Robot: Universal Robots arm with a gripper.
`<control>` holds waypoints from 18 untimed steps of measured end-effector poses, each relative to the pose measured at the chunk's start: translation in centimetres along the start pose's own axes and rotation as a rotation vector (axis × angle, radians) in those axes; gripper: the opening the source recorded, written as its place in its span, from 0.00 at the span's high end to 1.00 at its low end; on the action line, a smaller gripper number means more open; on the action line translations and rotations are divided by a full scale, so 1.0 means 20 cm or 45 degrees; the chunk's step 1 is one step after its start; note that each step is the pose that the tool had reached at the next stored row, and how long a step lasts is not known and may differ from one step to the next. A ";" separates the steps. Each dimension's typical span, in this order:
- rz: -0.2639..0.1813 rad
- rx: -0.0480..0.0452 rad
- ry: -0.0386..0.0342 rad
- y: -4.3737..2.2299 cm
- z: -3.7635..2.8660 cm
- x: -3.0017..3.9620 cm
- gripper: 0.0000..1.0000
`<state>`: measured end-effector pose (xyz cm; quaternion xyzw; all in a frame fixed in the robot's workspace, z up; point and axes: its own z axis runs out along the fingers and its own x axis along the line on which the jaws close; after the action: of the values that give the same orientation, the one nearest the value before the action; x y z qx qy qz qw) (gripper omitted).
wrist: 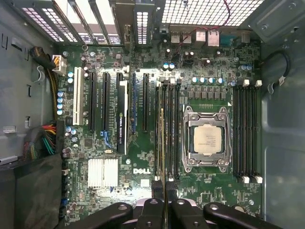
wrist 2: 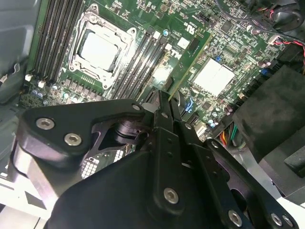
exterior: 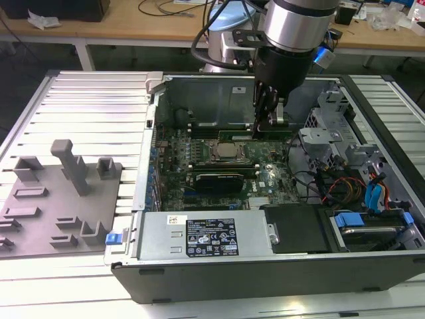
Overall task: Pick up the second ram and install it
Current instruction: 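Pick up the second ram and move it above second insertion slot, then insert the second ram into the second slot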
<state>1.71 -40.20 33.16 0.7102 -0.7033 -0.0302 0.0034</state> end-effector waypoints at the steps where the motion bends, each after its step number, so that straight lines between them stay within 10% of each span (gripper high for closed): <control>1: 0.000 0.000 0.0000 0.000 0.000 0.000 0.87; 18: 0.000 0.000 -0.0002 0.022 0.075 0.003 0.87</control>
<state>1.20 -40.20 31.67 0.7102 -0.7033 -0.0302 0.0033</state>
